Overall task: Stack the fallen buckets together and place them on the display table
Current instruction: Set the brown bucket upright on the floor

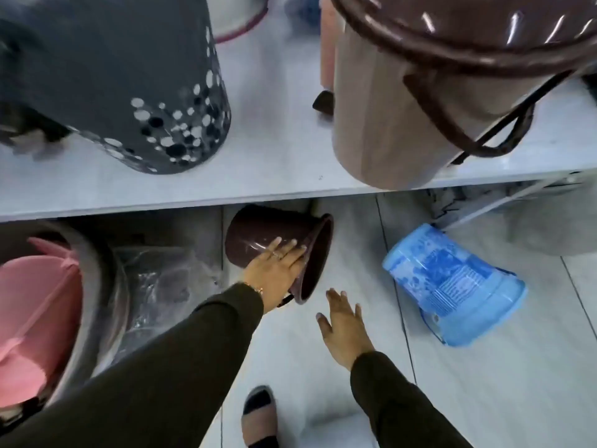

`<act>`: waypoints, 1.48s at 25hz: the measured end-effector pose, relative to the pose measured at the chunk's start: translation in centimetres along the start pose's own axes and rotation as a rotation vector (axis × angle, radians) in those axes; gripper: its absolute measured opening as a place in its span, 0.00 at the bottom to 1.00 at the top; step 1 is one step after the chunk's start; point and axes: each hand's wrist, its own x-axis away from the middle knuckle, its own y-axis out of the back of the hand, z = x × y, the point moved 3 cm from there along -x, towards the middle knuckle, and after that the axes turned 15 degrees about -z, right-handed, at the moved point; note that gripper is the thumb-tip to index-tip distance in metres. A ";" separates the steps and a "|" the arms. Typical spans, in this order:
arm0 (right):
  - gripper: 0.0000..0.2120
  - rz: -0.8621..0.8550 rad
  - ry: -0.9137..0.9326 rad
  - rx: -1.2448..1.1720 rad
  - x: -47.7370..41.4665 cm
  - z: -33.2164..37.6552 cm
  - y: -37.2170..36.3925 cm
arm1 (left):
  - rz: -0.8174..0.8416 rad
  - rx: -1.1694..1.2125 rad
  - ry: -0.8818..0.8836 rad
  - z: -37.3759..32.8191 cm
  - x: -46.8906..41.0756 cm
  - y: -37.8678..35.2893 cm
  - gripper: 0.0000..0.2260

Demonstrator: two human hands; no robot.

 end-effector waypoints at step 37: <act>0.43 -0.255 0.400 0.682 -1.6 -18.2 5.6 | -0.043 0.263 0.342 -14.3 0.8 -5.4 0.39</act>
